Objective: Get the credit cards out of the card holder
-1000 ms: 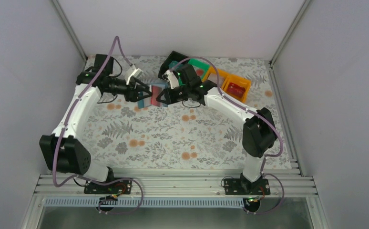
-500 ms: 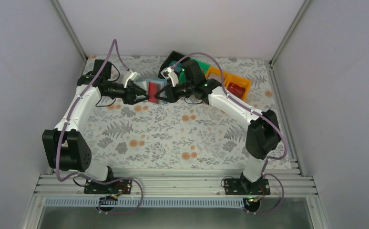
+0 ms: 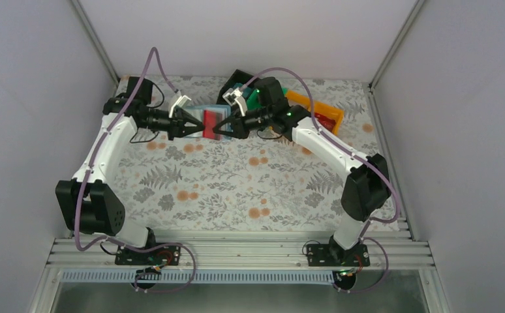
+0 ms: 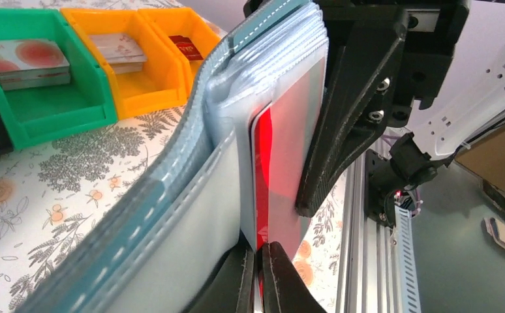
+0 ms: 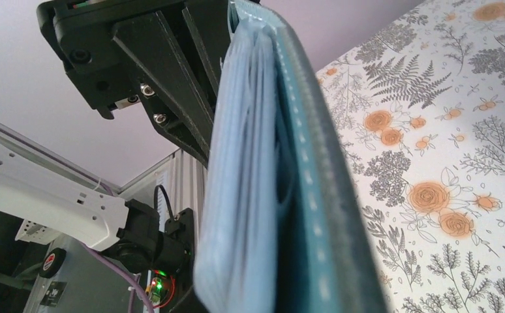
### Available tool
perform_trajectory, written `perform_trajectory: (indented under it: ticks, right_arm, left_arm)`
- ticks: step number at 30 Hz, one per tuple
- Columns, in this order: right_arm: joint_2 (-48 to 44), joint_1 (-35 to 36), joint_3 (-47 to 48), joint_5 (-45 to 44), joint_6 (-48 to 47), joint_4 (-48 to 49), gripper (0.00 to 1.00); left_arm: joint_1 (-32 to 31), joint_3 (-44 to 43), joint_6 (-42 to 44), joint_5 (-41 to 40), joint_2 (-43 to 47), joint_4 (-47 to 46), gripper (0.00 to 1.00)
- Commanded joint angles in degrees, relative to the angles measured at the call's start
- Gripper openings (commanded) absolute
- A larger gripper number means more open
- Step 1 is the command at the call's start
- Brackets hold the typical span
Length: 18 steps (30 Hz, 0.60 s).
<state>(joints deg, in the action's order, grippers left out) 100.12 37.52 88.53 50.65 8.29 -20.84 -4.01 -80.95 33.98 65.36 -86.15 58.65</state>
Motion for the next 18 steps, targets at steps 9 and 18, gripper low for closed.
perform_trajectory:
  ticks: [9, 18]
  right_arm:
    - [-7.45, -1.12, -5.17, 5.35, -0.96, 8.37, 0.30]
    - [-9.85, -3.68, -8.88, 6.25, -0.44, 9.83, 0.31]
  left_arm:
    - [0.69, -2.58, 5.83, 8.42, 2.04, 4.53, 0.02]
    - [2.01, -2.14, 7.13, 9.07, 2.28, 5.39, 0.02]
